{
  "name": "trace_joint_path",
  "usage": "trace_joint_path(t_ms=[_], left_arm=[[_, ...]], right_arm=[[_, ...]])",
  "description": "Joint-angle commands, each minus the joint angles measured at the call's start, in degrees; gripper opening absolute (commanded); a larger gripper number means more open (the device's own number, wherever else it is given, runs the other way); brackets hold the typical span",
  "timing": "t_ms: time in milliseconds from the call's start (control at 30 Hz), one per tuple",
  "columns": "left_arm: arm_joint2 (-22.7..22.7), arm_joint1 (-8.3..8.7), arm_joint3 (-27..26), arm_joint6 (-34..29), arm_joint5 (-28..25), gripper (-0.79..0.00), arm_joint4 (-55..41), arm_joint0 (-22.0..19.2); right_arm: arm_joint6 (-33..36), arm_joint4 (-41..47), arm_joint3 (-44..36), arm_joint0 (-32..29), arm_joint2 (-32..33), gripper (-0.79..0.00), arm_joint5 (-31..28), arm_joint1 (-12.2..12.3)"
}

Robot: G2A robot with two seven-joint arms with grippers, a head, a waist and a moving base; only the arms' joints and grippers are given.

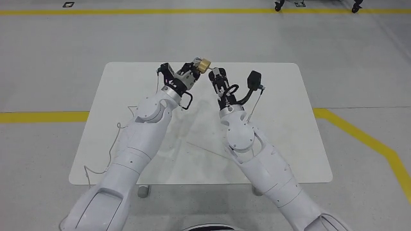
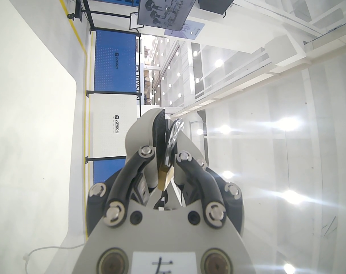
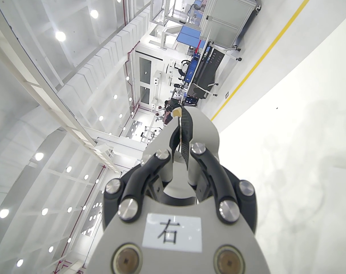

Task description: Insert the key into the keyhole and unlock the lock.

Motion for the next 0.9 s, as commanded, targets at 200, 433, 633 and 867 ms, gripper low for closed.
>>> trace_joint_path(t_ms=[200,433,633,867], left_arm=[[-0.28,-0.12,-0.02,-0.06,0.04,-0.785,0.16,0.06],[-0.44,-0.22,-0.11,-0.27,0.26,-0.785,0.50,0.17],[-0.63,-0.30,-0.17,-0.69,1.10,-0.785,0.22,0.18],[-1.02,-0.51,0.48,-1.83,2.42,-0.785,-1.75,-0.15]], right_arm=[[0.54,-0.63,-0.21,-0.42,0.65,-0.785,-0.19,-0.41],[1.07,-0.82,0.42,-0.11,0.88,-0.785,0.12,-0.92],[1.37,-1.42,1.10,0.16,0.77,-0.785,0.21,-1.38],[1.85,-2.23,1.40,0.12,1.07,-0.785,0.18,-1.76]])
